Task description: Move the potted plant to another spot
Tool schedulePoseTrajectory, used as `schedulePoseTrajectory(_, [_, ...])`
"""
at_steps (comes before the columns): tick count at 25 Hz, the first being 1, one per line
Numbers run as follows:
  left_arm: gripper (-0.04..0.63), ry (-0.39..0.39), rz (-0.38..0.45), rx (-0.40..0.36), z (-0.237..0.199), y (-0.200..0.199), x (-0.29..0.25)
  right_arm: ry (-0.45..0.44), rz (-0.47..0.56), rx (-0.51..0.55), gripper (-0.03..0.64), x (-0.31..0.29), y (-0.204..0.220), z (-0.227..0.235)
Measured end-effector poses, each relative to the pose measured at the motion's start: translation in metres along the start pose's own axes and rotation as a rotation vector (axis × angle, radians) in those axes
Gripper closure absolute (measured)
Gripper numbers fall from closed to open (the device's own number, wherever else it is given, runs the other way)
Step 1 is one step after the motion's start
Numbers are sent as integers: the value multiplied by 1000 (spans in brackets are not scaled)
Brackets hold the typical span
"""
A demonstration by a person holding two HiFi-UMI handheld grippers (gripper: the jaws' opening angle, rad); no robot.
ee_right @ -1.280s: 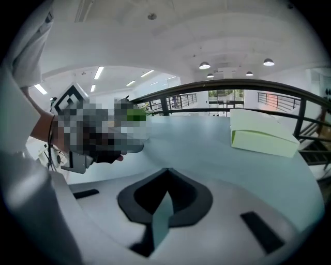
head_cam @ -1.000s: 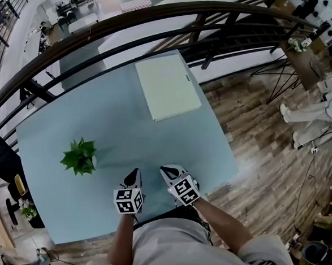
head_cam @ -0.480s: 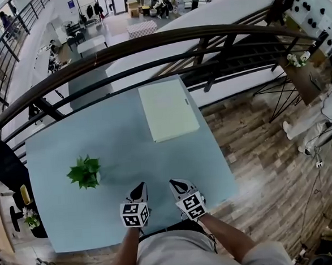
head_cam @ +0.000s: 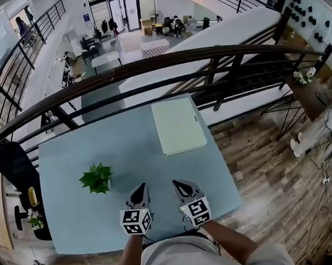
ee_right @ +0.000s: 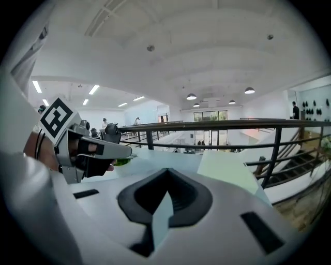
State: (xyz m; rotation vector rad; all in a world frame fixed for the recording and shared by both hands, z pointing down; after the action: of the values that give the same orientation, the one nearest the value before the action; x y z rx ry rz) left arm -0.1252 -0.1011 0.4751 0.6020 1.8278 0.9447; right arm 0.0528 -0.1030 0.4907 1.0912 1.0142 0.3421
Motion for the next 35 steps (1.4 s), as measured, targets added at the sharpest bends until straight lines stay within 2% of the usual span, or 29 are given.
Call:
schedulePoseTrajectory(8, [584, -64, 179, -79, -6, -63, 44, 23, 168, 55, 614, 29, -76, -5])
schedulePoseTrajectory(12, [584, -119, 239, -116, -12, -90, 64, 40, 231, 69, 614, 39, -104, -3])
schedulePoseTrajectory(18, [584, -140, 324, -142, -5, -115, 92, 69, 317, 102, 614, 58, -144, 2])
schedulePoseTrajectory(24, [584, -145, 343, -153, -4, -117, 103, 112, 338, 151, 614, 63, -158, 7])
schedulePoseTrajectory(29, [584, -152, 332, -130, -7, -110, 104, 91, 338, 163, 614, 57, -163, -1])
schedulePoseTrajectory(35, [584, -150, 340, -139, -6, -111, 104, 75, 340, 188, 614, 49, -166, -5])
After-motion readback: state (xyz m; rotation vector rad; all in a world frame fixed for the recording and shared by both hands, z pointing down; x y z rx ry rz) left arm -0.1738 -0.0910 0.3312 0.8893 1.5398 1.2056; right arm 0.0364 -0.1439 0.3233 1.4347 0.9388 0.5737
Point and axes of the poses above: the fingertips, and each gripper's own axes: x backward along the fingers, z to its right, y out of its underside, the point moved 6 cm from there along x, backward along the fingers, and after that the axes turned 10 degrees about -z, right-handed, at the moved point
